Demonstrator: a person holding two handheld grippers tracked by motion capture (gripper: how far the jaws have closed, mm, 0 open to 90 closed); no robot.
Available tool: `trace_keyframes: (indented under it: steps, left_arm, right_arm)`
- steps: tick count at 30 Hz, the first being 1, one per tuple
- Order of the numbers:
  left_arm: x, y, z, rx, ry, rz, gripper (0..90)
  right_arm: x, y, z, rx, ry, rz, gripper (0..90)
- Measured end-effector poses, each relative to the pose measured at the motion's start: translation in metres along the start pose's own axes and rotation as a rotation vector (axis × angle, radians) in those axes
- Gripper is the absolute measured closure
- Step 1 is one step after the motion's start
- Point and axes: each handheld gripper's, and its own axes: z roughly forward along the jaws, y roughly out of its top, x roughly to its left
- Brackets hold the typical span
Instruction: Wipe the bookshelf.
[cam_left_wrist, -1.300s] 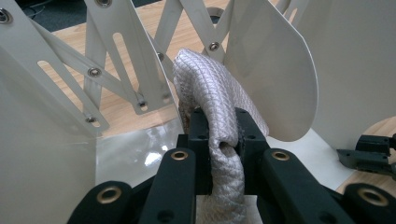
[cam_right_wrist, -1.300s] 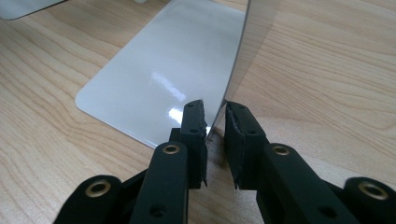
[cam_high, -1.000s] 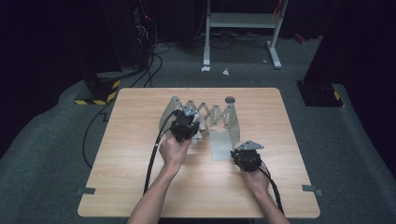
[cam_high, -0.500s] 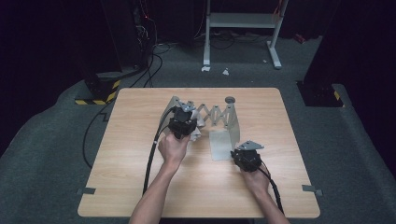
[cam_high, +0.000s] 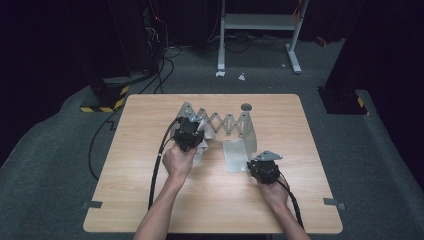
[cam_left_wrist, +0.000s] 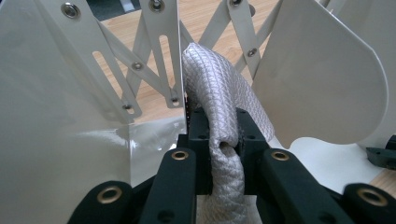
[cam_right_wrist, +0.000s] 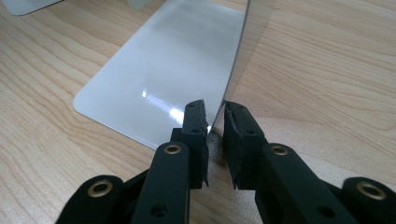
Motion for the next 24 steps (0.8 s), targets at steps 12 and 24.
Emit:
trace_keyframes:
  steps: [12, 24]
  left_arm:
    - [-0.010, 0.018, 0.006, -0.018, -0.047, -0.008, 79.4]
    - [-0.012, 0.014, 0.033, 0.026, -0.005, -0.005, 79.7]
  right_arm:
    - [0.000, 0.000, 0.000, 0.000, 0.000, 0.000, 79.2]
    - [0.000, 0.000, 0.000, 0.000, 0.000, 0.000, 79.2]
